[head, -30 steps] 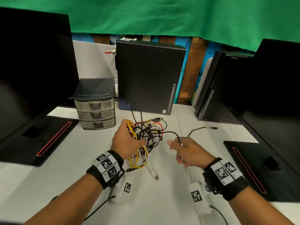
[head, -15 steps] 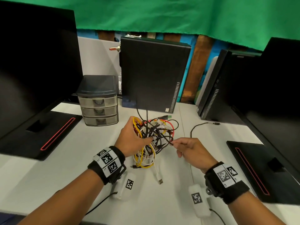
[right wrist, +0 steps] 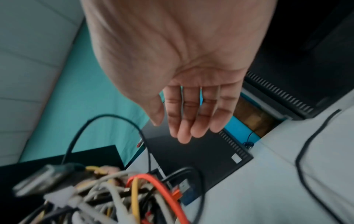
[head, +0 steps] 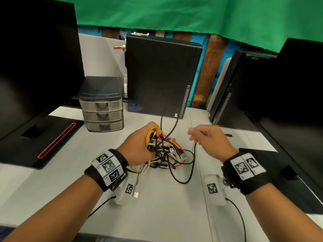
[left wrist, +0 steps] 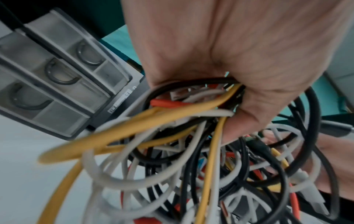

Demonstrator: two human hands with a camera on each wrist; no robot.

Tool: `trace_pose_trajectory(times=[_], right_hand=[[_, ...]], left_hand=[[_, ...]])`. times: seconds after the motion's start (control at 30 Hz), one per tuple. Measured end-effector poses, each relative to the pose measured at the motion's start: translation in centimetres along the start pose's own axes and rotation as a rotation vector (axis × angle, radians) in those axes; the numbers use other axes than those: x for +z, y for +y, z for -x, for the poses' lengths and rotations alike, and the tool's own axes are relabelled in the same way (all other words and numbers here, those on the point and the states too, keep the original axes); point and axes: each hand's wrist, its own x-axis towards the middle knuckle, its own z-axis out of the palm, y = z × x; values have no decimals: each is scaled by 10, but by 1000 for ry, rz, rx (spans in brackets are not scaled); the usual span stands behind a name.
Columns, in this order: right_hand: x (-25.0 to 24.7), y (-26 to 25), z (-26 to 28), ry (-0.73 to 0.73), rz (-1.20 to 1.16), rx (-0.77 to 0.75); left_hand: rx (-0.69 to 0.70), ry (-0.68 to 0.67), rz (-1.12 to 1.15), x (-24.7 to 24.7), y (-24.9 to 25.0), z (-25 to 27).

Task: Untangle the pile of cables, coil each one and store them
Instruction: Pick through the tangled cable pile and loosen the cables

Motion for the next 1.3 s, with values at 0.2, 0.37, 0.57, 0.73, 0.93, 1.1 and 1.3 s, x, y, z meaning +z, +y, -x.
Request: trace_pose_trajectory(times=[0.2, 0.37, 0.57, 0.73, 0.93, 1.1, 1.3], right_hand=[[32, -14, -15, -454, -48, 114], [31, -5, -15, -398, -234, 155], [22, 1, -17, -316, -331, 195], [-40, -30, -40, -107, -253, 229], [-99, -90, -64, 631, 185, -655], [-60, -79, -55, 448, -121, -317], [-7, -17, -17, 0, 23, 427]], left_hand=[[92, -66, 71, 15, 4, 3], [120, -73, 125, 13, 3, 3], [115, -117, 135, 13, 8, 3], [79, -187, 36, 6, 4, 7], [-32, -110, -22, -6, 2, -1], [-32, -23, 76, -12, -5, -2], [-57, -7, 202, -18, -7, -1]])
